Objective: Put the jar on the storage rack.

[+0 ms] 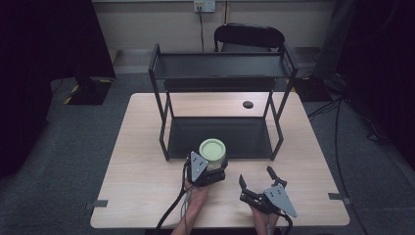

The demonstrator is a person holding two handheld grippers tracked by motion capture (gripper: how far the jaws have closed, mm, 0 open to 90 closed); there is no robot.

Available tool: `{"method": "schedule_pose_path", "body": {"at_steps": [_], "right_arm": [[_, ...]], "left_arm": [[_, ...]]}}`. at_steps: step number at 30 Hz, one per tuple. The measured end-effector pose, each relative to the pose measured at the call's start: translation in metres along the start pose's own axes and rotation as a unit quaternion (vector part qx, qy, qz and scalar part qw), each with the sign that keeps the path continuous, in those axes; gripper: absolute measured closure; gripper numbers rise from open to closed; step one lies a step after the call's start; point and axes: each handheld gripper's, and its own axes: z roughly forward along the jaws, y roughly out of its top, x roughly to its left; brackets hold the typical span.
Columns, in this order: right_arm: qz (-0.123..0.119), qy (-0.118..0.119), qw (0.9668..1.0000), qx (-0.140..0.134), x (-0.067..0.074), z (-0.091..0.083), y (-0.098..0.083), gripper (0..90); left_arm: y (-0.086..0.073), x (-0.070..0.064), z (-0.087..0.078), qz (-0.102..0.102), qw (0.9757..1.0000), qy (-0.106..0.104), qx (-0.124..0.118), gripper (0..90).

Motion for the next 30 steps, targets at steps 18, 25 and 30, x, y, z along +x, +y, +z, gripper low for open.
{"method": "schedule_pose_path", "body": {"at_steps": [18,25,30], "right_arm": [[0.000,0.000,1.0000,0.000,0.000,0.000,0.000,1.3],[0.000,0.000,1.0000,0.000,0.000,0.000,0.000,1.3],[0.000,0.000,1.0000,0.000,0.000,0.000,0.000,1.3]], "left_arm": [[0.014,0.008,-0.002,0.008,1.0000,-0.003,0.005,11.4],[0.015,0.012,-0.004,0.012,0.9999,-0.002,0.005,11.4],[0.016,0.014,-0.004,0.010,0.9999,-0.004,0.004,11.4]]}}
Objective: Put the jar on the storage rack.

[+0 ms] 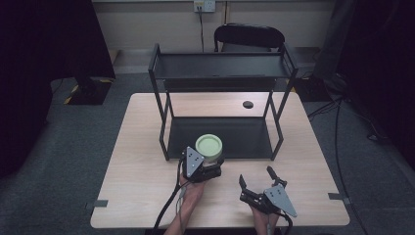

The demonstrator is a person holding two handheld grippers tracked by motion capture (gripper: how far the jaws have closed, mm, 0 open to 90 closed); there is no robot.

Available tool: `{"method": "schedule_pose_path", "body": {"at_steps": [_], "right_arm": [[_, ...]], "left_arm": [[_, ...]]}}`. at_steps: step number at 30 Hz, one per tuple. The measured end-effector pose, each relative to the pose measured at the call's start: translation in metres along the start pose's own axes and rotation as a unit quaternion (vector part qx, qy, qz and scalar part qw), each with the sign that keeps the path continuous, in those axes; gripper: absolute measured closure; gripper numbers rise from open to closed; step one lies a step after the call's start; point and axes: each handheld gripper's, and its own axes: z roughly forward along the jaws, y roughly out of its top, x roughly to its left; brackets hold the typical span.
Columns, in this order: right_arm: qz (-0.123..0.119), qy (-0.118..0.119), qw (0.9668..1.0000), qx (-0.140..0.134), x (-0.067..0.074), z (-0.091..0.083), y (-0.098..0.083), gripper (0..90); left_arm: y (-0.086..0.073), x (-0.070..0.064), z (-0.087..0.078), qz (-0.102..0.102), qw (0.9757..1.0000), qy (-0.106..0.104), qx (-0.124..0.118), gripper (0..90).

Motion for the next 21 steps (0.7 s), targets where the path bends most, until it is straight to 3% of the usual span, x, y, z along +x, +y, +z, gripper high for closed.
{"method": "schedule_pose_path", "body": {"at_steps": [21], "right_arm": [[0.000,0.001,1.0000,0.000,0.000,0.000,0.000,1.3]], "left_arm": [[0.012,0.015,0.000,-0.012,0.9997,0.017,-0.013,11.4]]}}
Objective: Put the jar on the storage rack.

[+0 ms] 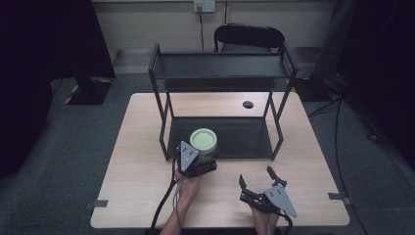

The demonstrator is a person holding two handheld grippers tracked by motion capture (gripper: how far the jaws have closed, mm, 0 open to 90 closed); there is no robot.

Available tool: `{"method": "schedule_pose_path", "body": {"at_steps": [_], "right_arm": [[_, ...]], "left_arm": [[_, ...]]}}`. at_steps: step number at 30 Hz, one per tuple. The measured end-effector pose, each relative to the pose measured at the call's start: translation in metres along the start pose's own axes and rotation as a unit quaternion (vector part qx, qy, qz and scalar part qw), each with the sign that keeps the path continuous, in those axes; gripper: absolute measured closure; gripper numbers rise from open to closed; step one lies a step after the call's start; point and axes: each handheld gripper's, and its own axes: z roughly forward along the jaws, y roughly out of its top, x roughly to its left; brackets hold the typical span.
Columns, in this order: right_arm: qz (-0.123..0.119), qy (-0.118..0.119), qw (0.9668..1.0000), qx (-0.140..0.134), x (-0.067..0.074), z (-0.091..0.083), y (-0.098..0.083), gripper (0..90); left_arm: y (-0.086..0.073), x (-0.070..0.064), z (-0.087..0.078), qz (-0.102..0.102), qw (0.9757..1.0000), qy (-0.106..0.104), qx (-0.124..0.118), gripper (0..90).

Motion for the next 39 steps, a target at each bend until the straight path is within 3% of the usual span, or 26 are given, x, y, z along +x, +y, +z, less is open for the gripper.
{"method": "schedule_pose_path", "body": {"at_steps": [5,18,21,33,39], "right_arm": [[0.000,-0.001,1.0000,0.000,0.000,0.000,0.000,1.2],[0.000,0.000,1.0000,-0.001,0.000,0.000,0.000,0.4],[0.000,0.001,1.0000,0.000,0.000,0.000,0.000,0.3],[0.000,-0.004,1.0000,0.001,0.000,0.000,0.000,0.0],[0.000,-0.010,0.9999,0.000,0.001,0.000,0.000,0.0]], "left_arm": [[-0.001,0.002,0.002,-0.010,0.9999,0.005,0.002,11.5],[0.004,0.010,0.006,-0.004,0.9999,0.013,0.005,11.4],[0.006,0.013,0.008,-0.013,0.9998,0.016,0.005,11.4],[0.009,0.018,0.014,-0.018,0.9995,0.024,0.005,11.4],[0.013,0.020,0.016,-0.016,0.9997,0.017,0.007,11.4]]}}
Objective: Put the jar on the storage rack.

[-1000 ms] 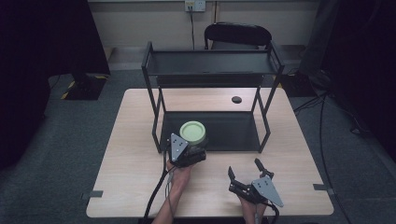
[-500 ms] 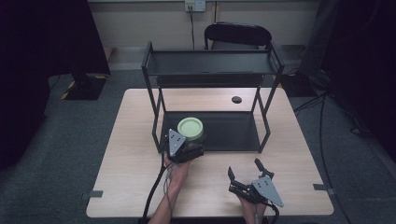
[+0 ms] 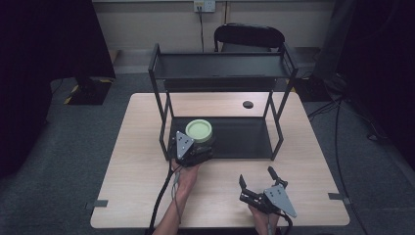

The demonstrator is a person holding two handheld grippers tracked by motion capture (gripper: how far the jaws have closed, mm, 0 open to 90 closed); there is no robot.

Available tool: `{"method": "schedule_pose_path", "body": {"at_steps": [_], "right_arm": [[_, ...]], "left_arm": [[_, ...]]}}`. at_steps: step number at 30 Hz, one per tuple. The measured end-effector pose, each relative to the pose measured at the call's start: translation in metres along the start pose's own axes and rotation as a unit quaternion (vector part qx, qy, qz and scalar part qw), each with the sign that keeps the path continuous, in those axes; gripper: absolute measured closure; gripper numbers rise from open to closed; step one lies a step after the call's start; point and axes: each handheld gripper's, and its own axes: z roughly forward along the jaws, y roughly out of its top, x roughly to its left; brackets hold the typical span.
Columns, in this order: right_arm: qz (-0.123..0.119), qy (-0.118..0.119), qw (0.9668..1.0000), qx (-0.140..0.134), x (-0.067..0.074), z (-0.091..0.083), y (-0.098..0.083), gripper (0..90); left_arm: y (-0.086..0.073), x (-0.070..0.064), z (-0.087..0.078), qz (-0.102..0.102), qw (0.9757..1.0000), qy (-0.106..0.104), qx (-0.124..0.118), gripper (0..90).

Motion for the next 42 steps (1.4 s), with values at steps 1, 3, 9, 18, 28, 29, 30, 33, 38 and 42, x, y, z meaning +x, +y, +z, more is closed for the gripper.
{"method": "schedule_pose_path", "body": {"at_steps": [1,3,9,18,28,29,30,33,38,42], "right_arm": [[0.000,0.000,1.0000,0.000,0.000,0.000,0.000,0.0],[0.001,-0.001,1.0000,-0.001,0.000,0.000,0.000,0.0],[0.001,0.004,1.0000,0.000,0.000,0.000,0.000,0.0],[0.001,0.001,1.0000,-0.001,0.000,0.000,0.000,0.0],[0.001,0.007,1.0000,0.000,0.000,0.000,0.000,0.0],[0.001,0.007,1.0000,0.000,0.000,0.000,0.000,0.0],[0.001,0.006,1.0000,0.000,0.000,0.000,0.000,0.0],[0.001,0.006,1.0000,0.000,0.000,0.000,0.000,0.0],[0.001,0.006,1.0000,0.000,0.000,0.000,0.000,0.0],[0.001,0.006,1.0000,0.000,0.000,0.000,0.000,0.0]], "left_arm": [[0.001,0.000,0.000,0.002,1.0000,0.003,-0.001,11.4],[0.001,0.001,0.001,0.002,1.0000,0.004,-0.001,11.4],[0.003,0.003,0.003,0.000,1.0000,0.008,-0.006,11.4],[0.005,0.003,0.008,0.001,1.0000,0.007,-0.003,11.4],[0.005,0.003,0.016,0.007,0.9999,0.011,-0.002,11.4],[0.006,0.003,0.017,0.006,0.9999,0.011,-0.003,11.4],[0.006,0.003,0.018,0.007,0.9999,0.010,-0.002,11.4],[0.009,0.004,0.020,0.019,0.9997,0.015,-0.006,11.4],[0.010,0.008,0.022,0.012,0.9997,0.020,-0.006,11.4],[0.009,0.009,0.025,0.022,0.9995,0.019,-0.009,11.4]]}}
